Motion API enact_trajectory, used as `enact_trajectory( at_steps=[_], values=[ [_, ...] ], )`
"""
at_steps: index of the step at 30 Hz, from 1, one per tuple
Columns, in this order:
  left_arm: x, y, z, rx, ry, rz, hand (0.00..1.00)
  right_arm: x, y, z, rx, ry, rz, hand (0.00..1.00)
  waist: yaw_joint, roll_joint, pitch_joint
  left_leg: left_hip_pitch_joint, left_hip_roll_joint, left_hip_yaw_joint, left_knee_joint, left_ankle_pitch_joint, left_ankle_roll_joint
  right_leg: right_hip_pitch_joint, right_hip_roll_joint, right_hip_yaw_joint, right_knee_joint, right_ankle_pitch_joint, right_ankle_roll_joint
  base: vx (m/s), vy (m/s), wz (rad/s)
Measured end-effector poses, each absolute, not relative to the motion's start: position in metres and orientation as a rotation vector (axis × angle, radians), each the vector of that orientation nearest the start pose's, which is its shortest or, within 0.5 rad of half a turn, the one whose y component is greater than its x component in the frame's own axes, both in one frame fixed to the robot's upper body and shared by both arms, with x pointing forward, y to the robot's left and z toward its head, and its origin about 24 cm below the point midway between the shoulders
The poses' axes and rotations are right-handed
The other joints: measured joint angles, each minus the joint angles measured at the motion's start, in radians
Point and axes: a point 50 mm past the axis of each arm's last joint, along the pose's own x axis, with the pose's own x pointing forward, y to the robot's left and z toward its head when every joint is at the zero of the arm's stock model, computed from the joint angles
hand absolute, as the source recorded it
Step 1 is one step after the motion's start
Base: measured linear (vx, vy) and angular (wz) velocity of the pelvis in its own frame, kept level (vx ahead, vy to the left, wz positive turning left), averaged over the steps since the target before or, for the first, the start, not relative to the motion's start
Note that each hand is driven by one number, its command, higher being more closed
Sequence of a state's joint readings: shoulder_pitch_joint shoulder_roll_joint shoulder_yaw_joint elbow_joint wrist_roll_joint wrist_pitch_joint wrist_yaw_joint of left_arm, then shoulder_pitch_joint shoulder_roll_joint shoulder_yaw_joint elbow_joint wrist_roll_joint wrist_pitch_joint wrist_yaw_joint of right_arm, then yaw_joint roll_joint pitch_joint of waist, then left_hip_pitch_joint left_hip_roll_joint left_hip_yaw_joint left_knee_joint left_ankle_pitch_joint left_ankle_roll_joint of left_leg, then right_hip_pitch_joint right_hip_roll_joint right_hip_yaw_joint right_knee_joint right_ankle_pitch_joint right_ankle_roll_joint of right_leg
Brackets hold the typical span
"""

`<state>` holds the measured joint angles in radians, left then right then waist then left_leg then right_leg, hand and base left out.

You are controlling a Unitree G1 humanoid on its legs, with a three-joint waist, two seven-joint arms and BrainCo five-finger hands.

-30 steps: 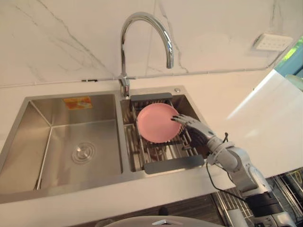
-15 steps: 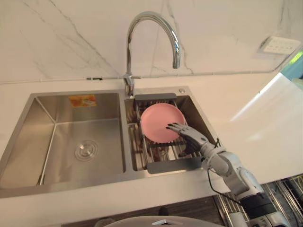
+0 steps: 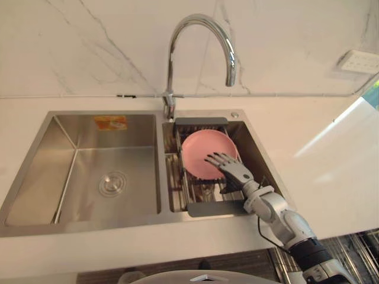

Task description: Walk over to the sink, pick up the cup, carry it to the dishwasher, place the cup inside the dishwasher, then close the dishwasher door

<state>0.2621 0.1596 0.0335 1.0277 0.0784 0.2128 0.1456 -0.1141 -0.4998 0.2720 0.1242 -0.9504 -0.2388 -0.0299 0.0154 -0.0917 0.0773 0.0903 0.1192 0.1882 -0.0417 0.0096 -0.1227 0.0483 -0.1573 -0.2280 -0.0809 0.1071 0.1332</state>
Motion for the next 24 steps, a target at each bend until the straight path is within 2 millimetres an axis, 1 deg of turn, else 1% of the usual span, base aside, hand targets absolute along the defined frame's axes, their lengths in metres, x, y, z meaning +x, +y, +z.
enact_trajectory(
  at_steps=[4,7,8,10,11,12,13,20,22,23,24],
  values=[
    [0.004,0.228,-0.168,0.262,1.484,0.26,0.0,0.271,-0.167,0.043,-1.436,-0.26,0.351,0.0,0.007,0.001,0.004,0.002,-0.001,-0.007,0.0,0.001,0.0,0.008,-0.002,-0.008,0.0,-0.001,0.001,-0.03,-0.003,0.06],
    [0.008,0.228,-0.167,0.273,1.472,0.244,0.0,0.278,-0.173,0.041,-1.465,-0.238,0.294,0.0,0.015,0.0,0.017,0.002,-0.005,-0.028,-0.001,0.005,0.001,0.023,-0.007,-0.031,0.0,-0.007,0.002,-0.03,-0.003,0.2],
    [0.013,0.228,-0.167,0.276,1.455,0.24,0.0,0.28,-0.176,0.04,-1.474,-0.23,0.272,0.0,0.021,0.0,0.017,0.002,-0.005,-0.03,-0.006,0.008,0.001,0.023,-0.007,-0.033,0.0,-0.008,0.003,-0.02,0.0,0.1],
    [0.014,0.228,-0.167,0.277,1.451,0.24,0.0,0.282,-0.176,0.037,-1.478,-0.211,0.244,0.0,0.029,-0.001,0.018,0.004,-0.007,-0.031,-0.015,0.013,0.002,0.022,-0.007,-0.034,0.0,-0.008,0.003,-0.01,0.0,0.03],
    [0.014,0.228,-0.167,0.277,1.449,0.239,0.0,0.281,-0.175,0.027,-1.474,-0.173,0.252,0.0,0.036,0.001,0.019,0.004,-0.007,-0.031,-0.015,0.012,0.002,0.022,-0.008,-0.034,0.001,-0.008,0.003,0.0,0.0,0.0],
    [0.015,0.227,-0.167,0.277,1.444,0.239,0.0,0.28,-0.174,0.023,-1.472,-0.165,0.254,0.0,0.037,0.002,0.02,0.004,-0.008,-0.031,-0.015,0.012,0.002,0.023,-0.008,-0.034,0.001,-0.008,0.003,0.0,0.0,0.0],
    [0.016,0.226,-0.166,0.281,1.439,0.235,0.0,0.282,-0.17,0.027,-1.473,-0.196,0.24,0.0,0.036,0.006,0.024,0.005,-0.008,-0.032,-0.015,0.012,0.002,0.023,-0.008,-0.034,0.003,-0.009,0.005,0.0,0.0,0.0],
    [0.017,0.226,-0.166,0.306,1.438,0.206,0.0,0.283,-0.173,0.024,-1.478,-0.191,0.216,0.0,0.04,0.012,0.031,0.017,-0.009,-0.041,-0.02,0.014,0.003,0.028,-0.011,-0.041,0.025,-0.026,0.007,-0.01,-0.001,0.03],
    [0.017,0.226,-0.166,0.308,1.438,0.205,0.0,0.284,-0.175,0.023,-1.479,-0.188,0.205,0.0,0.038,0.012,0.031,0.018,-0.009,-0.051,-0.035,0.024,0.003,0.028,-0.012,-0.054,0.03,-0.031,0.007,-0.03,-0.009,0.15],
    [0.018,0.227,-0.166,0.308,1.434,0.206,0.0,0.285,-0.176,0.023,-1.482,-0.185,0.191,0.0,0.042,0.008,0.033,0.017,-0.009,-0.055,-0.035,0.026,0.003,0.029,-0.012,-0.058,0.03,-0.031,0.006,-0.04,-0.007,0.09],
    [0.019,0.227,-0.166,0.308,1.43,0.205,0.0,0.286,-0.176,0.023,-1.482,-0.182,0.182,0.0,0.046,0.013,0.038,0.017,-0.009,-0.055,-0.035,0.027,0.003,0.029,-0.012,-0.058,0.03,-0.031,0.006,-0.04,-0.005,0.05]
  ],
)
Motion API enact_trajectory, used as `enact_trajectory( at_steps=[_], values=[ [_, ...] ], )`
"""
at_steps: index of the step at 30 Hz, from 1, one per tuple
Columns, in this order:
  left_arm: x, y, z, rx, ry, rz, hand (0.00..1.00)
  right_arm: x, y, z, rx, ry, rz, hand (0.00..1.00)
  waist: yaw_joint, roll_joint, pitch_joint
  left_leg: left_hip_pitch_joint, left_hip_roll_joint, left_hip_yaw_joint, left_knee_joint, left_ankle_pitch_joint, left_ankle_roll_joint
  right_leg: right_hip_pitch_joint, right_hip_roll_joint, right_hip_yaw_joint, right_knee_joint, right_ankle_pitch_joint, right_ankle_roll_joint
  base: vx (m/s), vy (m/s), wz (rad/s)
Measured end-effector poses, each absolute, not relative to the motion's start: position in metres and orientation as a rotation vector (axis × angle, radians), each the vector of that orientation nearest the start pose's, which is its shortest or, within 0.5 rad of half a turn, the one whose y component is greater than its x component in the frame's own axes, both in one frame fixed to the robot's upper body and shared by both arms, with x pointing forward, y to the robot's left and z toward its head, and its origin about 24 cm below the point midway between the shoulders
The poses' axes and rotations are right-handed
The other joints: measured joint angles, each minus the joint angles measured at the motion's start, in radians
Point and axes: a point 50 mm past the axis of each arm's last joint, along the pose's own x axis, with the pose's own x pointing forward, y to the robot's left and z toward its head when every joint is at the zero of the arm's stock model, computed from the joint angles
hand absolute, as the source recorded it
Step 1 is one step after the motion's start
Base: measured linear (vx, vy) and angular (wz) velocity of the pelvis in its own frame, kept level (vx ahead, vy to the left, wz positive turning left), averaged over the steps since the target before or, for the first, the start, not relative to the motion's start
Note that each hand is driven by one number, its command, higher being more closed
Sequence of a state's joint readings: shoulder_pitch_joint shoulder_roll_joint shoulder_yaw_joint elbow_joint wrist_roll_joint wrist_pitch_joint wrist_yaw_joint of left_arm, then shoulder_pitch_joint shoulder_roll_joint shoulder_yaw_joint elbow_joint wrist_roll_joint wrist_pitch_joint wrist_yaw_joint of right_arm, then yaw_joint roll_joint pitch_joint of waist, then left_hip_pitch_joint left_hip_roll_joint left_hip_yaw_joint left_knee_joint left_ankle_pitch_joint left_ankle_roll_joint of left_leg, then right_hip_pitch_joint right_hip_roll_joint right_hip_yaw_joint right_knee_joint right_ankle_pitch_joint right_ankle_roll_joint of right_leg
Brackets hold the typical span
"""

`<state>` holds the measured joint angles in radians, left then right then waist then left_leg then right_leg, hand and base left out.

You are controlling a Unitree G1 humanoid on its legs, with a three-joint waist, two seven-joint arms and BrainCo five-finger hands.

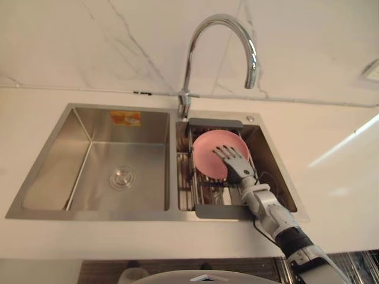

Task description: Walk over to the sink, pick up the cup, carry it to the dishwasher, place the cup inside the dishwasher, then close the dishwasher door

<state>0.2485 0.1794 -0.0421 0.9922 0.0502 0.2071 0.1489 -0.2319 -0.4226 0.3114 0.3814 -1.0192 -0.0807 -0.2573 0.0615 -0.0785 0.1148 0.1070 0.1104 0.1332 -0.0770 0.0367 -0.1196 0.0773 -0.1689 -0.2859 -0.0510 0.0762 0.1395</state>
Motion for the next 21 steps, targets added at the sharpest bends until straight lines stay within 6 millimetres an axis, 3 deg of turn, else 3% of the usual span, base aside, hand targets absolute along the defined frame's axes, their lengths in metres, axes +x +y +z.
enact_trajectory(
  at_steps=[21],
  values=[
    [0.021,0.227,-0.165,0.335,1.401,0.185,0.0,0.289,-0.178,0.034,-1.417,-0.308,0.043,0.0,0.011,0.002,0.015,0.001,0.0,-0.008,0.0,-0.001,-0.004,0.007,0.0,-0.004,-0.002,0.001,0.0,-0.01,0.0,0.01]
  ],
)
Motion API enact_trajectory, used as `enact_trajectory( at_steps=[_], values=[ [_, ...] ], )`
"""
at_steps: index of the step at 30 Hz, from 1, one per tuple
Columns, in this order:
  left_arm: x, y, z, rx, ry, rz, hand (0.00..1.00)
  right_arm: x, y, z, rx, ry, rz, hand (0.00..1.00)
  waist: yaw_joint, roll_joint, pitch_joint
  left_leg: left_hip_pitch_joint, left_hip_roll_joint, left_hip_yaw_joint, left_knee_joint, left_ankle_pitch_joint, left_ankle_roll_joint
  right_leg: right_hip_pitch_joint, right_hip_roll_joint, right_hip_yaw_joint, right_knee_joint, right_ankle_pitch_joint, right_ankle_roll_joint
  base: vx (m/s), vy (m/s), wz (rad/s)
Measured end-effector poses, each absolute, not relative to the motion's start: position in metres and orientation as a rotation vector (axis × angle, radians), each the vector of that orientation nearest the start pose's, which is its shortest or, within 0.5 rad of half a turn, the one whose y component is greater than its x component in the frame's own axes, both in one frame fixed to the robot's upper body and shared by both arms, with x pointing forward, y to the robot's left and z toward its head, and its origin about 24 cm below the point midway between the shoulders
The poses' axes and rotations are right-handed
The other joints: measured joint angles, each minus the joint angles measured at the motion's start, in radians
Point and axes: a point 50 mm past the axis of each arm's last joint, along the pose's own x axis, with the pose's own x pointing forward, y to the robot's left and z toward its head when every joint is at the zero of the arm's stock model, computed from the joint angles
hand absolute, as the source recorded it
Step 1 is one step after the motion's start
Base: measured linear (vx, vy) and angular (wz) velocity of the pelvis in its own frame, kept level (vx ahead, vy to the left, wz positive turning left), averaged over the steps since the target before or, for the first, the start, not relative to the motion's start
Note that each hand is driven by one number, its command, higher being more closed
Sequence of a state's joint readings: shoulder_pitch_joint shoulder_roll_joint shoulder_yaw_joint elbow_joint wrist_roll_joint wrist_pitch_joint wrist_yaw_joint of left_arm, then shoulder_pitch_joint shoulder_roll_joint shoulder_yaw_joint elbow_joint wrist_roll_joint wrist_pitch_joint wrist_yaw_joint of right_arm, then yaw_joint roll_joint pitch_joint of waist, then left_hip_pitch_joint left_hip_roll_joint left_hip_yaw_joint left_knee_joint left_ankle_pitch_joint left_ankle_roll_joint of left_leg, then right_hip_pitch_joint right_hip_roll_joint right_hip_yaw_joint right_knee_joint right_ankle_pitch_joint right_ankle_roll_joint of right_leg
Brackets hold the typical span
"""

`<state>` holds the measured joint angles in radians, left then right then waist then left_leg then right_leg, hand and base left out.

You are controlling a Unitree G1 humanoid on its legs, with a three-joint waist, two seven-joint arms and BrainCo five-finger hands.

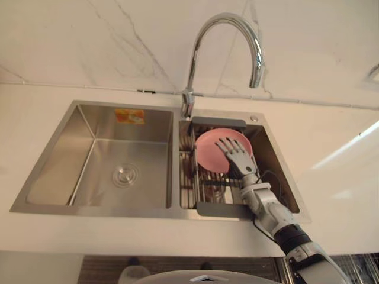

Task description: Walk over to the sink, pick up the cup, carry it to the dishwasher, place the cup inside the dishwasher, then close the dishwasher door

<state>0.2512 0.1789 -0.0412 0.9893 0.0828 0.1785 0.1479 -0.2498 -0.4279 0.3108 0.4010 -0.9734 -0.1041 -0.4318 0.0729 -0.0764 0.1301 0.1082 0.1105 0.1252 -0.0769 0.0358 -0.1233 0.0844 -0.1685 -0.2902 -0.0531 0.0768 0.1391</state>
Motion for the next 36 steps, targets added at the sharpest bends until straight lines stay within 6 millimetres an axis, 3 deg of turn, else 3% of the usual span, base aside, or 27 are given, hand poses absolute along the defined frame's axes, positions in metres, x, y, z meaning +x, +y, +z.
enact_trajectory(
  at_steps=[8,12,13,16,18,30,31,36],
  values=[
    [0.024,0.225,-0.165,0.344,1.372,0.186,0.0,0.289,-0.178,0.045,-1.371,-0.391,-0.037,0.0,-0.002,0.004,0.012,-0.002,0.0,-0.009,0.0,-0.001,0.001,0.0,0.001,-0.002,0.0,0.001,0.0,-0.02,-0.001,0.01],
    [0.024,0.225,-0.165,0.348,1.364,0.188,0.0,0.289,-0.179,0.048,-1.352,-0.409,-0.063,0.0,-0.003,0.018,0.021,-0.003,0.0,-0.009,0.0,-0.001,0.0,-0.001,0.001,-0.002,-0.001,0.001,0.0,0.0,0.0,0.0],
    [0.024,0.225,-0.165,0.348,1.361,0.189,0.0,0.289,-0.179,0.049,-1.349,-0.418,-0.07,0.0,-0.003,0.009,0.016,-0.003,0.0,-0.01,0.0,-0.001,0.001,-0.001,0.001,-0.002,-0.001,0.001,0.0,0.0,0.0,0.0],
    [0.025,0.224,-0.165,0.347,1.346,0.19,0.0,0.291,-0.177,0.053,-1.341,-0.444,-0.081,0.0,-0.002,0.027,0.028,-0.005,0.0,-0.011,0.0,-0.001,-0.001,0.0,0.001,-0.004,-0.002,0.001,0.0,0.0,0.0,0.0],
    [0.026,0.223,-0.165,0.346,1.339,0.189,0.0,0.291,-0.178,0.055,-1.342,-0.448,-0.083,0.0,-0.003,0.016,0.021,-0.005,0.0,-0.013,0.0,0.002,-0.001,0.0,0.001,-0.007,-0.001,0.0,0.001,0.0,0.0,0.0],
    [0.033,0.22,-0.164,0.34,1.304,0.188,0.0,0.296,-0.183,0.057,-1.316,-0.393,-0.135,0.0,0.008,0.03,0.028,-0.019,-0.004,-0.038,0.0,0.011,0.007,0.002,0.0,-0.025,0.001,0.001,0.001,-0.01,-0.003,0.06],
    [0.033,0.22,-0.164,0.34,1.304,0.188,0.0,0.297,-0.184,0.057,-1.319,-0.387,-0.137,1.0,0.008,0.03,0.028,-0.019,-0.004,-0.038,0.0,0.011,0.007,0.002,0.0,-0.025,0.001,0.001,0.001,-0.04,-0.003,0.01],
    [0.033,0.22,-0.164,0.34,1.303,0.187,0.0,0.301,-0.186,0.056,-1.332,-0.355,-0.139,1.0,0.009,0.03,0.028,-0.019,-0.004,-0.041,0.0,0.017,0.008,0.003,0.0,-0.026,0.002,0.004,0.0,-0.05,-0.005,0.01]
  ],
)
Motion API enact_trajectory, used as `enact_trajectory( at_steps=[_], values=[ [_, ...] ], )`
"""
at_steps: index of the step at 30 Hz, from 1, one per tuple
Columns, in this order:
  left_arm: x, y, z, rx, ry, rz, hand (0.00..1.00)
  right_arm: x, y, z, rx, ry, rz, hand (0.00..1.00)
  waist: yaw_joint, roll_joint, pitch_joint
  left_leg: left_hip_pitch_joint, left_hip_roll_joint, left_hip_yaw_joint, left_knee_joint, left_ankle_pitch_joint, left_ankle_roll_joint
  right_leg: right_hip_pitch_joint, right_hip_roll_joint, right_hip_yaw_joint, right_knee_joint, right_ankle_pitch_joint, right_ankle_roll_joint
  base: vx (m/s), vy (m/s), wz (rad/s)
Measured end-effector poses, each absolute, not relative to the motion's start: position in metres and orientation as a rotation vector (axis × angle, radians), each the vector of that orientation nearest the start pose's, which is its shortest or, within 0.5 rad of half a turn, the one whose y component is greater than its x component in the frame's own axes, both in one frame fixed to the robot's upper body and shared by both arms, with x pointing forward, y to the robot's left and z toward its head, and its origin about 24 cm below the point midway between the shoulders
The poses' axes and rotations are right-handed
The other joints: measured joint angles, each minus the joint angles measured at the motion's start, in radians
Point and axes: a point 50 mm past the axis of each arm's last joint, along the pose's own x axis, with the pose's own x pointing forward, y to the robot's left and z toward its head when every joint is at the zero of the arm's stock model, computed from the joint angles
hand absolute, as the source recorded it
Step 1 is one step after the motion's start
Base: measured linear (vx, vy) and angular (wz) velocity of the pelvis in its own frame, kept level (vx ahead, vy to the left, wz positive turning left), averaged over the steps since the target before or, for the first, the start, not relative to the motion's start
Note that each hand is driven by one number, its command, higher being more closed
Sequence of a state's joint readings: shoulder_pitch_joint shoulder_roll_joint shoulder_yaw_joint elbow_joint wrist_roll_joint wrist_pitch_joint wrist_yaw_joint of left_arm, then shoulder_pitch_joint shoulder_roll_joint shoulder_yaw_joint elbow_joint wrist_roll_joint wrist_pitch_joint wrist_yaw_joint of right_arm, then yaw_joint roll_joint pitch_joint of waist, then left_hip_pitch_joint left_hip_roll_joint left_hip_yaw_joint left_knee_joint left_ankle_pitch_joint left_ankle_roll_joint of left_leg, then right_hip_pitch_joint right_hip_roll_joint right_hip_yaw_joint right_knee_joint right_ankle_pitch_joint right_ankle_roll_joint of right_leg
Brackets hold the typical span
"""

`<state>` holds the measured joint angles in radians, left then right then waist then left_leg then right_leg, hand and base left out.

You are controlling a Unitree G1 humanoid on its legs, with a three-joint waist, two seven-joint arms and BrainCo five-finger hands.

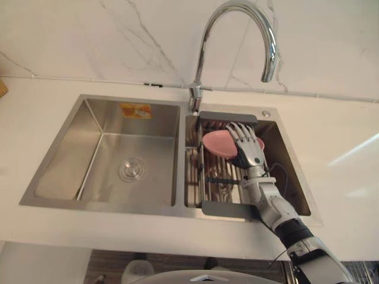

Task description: Walk over to the sink, pick up the cup, carry it to the dishwasher, place the cup inside the dishwasher, then close the dishwasher door

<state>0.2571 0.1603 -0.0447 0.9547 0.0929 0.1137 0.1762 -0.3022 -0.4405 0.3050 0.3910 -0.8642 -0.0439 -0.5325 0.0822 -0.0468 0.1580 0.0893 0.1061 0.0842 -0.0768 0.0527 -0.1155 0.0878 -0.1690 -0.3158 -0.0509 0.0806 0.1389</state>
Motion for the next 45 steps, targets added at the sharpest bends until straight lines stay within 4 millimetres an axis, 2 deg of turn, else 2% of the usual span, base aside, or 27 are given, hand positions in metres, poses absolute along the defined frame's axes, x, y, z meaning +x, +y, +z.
enact_trajectory(
  at_steps=[11,20,24,25,36,45],
  values=[
    [0.033,0.219,-0.163,0.342,1.3,0.184,0.0,0.312,-0.194,0.055,-1.372,-0.252,-0.158,1.0,0.004,0.0,0.0,-0.017,-0.002,-0.016,-0.006,0.012,-0.001,-0.003,-0.003,-0.017,-0.008,0.005,-0.004,-0.08,-0.007,0.04],
    [0.034,0.22,-0.163,0.345,1.296,0.184,0.0,0.312,-0.193,0.059,-1.374,-0.314,-0.187,1.0,0.003,-0.001,-0.001,-0.021,-0.003,-0.024,-0.006,0.021,0.002,-0.002,-0.002,-0.02,-0.011,0.017,-0.003,-0.01,-0.003,0.02],
    [0.034,0.222,-0.163,0.349,1.292,0.186,0.0,0.319,-0.191,0.077,-1.378,-0.412,-0.22,1.0,0.003,-0.002,-0.001,-0.019,-0.003,-0.012,-0.002,0.021,0.002,-0.004,-0.001,-0.002,-0.015,0.022,-0.003,-0.02,-0.005,-0.09],
    [0.036,0.222,-0.162,0.349,1.286,0.186,0.0,0.321,-0.193,0.088,-1.412,-0.474,-0.223,1.0,0.008,-0.002,-0.001,-0.019,-0.003,-0.002,-0.001,0.02,0.002,-0.012,-0.001,0.006,-0.018,0.027,-0.003,-0.02,-0.002,-0.15],
    [0.032,0.221,-0.163,0.348,1.295,0.184,0.0,0.309,-0.186,0.15,-1.439,-0.797,-0.2,1.0,-0.025,-0.004,-0.003,-0.012,-0.004,0.031,-0.001,0.016,0.004,-0.02,0.0,0.036,-0.029,0.045,-0.004,-0.02,-0.005,-0.1],
    [0.027,0.222,-0.163,0.349,1.313,0.182,0.0,0.297,-0.173,0.175,-1.431,-0.947,-0.148,1.0,-0.033,-0.016,-0.027,-0.004,-0.003,0.083,-0.001,0.005,0.003,-0.05,0.001,0.085,-0.03,0.049,-0.006,-0.03,-0.002,-0.16]
  ],
)
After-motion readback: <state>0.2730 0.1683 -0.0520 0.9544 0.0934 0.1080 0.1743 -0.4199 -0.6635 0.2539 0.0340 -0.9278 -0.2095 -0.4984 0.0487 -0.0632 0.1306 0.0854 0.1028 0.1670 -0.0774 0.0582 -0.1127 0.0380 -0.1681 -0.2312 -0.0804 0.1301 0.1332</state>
